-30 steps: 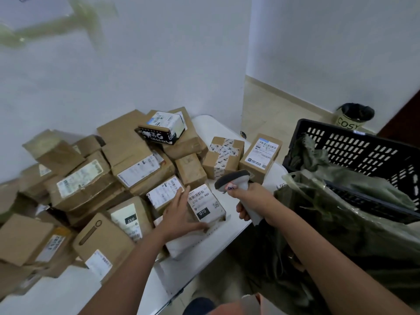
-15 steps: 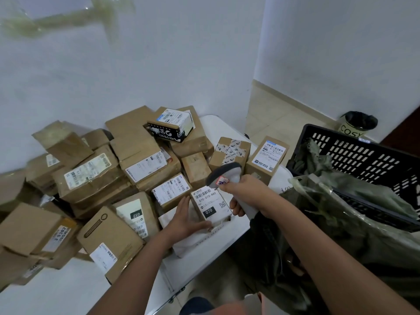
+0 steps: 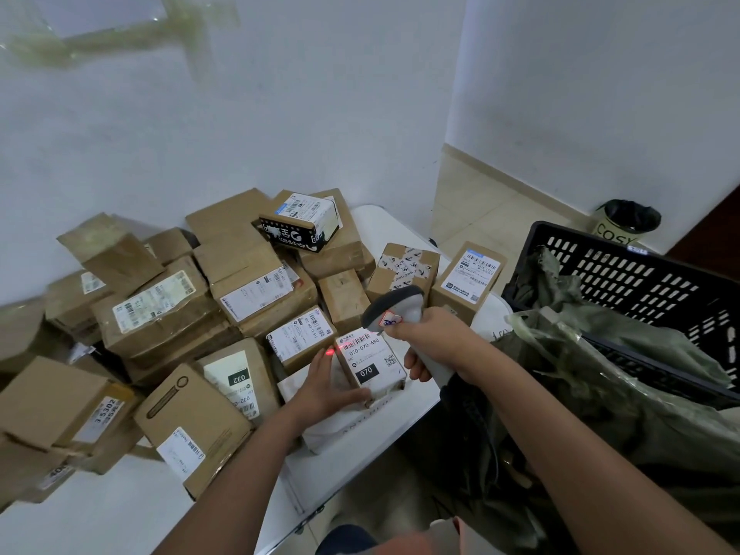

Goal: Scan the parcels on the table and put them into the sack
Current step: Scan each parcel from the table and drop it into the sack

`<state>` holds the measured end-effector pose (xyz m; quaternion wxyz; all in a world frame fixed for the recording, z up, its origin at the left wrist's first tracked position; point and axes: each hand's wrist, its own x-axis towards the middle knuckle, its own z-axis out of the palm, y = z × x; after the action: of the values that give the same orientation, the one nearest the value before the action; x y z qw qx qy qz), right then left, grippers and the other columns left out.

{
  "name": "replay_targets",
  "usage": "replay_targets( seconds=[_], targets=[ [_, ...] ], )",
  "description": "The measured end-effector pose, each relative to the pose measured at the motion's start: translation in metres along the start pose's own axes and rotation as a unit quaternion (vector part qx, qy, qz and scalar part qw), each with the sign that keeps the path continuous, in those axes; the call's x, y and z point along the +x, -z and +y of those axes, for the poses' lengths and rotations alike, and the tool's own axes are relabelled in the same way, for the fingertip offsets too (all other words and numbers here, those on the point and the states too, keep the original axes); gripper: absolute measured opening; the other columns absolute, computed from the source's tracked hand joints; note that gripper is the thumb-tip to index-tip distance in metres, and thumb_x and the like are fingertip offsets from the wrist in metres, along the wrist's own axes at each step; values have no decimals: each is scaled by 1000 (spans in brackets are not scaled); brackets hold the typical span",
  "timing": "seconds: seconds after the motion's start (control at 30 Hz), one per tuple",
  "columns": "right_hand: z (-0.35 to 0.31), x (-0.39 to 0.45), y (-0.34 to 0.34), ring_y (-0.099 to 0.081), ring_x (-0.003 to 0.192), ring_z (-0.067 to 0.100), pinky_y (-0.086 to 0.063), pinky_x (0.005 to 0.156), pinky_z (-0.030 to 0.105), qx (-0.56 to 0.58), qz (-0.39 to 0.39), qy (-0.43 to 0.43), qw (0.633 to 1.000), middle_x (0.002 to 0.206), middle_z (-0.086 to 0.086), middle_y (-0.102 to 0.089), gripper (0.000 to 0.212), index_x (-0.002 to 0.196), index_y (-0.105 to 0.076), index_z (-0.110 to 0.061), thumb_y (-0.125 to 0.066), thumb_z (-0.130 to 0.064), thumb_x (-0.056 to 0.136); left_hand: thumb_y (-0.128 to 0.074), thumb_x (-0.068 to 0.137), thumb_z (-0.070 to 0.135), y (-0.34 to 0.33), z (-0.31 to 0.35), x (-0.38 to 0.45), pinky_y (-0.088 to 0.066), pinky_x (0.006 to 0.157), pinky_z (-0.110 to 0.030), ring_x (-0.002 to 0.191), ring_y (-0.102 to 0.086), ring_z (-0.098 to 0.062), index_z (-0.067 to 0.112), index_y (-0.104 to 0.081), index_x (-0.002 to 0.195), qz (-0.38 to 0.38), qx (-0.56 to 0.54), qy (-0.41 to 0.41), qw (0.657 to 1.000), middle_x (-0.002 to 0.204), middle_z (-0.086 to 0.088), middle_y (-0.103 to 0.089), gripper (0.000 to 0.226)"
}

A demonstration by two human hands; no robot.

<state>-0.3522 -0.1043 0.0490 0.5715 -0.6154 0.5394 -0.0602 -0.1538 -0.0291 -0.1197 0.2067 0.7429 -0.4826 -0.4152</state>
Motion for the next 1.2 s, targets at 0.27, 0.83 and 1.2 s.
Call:
replay_targets(
  seconds=[0.27, 0.83, 1.2],
  targets=[
    [6, -1, 0, -61, 45, 17, -48, 45, 23, 29, 6, -7, 1000, 62, 10, -65, 34, 103, -60, -1, -60, -34, 95, -64, 34, 94, 0, -1, -1, -22, 120, -51, 149, -15, -21, 25, -11, 155, -10, -5, 13, 1000, 164, 2, -11, 150],
    [91, -5, 32, -62, 50, 20, -49, 48, 26, 146, 88, -101, 980, 65, 12, -65, 35, 107, -58, -3, -64, -34, 93, -67, 83, 58, -31, 89, 22, -26, 113, -55, 145, -11, -45, 38, -7, 154, 63, 104, 98, 988, 159, -7, 27, 96],
    [220, -49, 101, -57, 57, 23, -46, 52, 32, 334, 223, -207, 892, 70, 15, -60, 35, 98, -62, 3, -63, -32, 95, -65, 87, 39, -83, 146, 7, -39, 107, -44, 135, -33, -32, 36, -21, 150, -68, 58, -11, 996, 155, 1, -8, 76]
  ],
)
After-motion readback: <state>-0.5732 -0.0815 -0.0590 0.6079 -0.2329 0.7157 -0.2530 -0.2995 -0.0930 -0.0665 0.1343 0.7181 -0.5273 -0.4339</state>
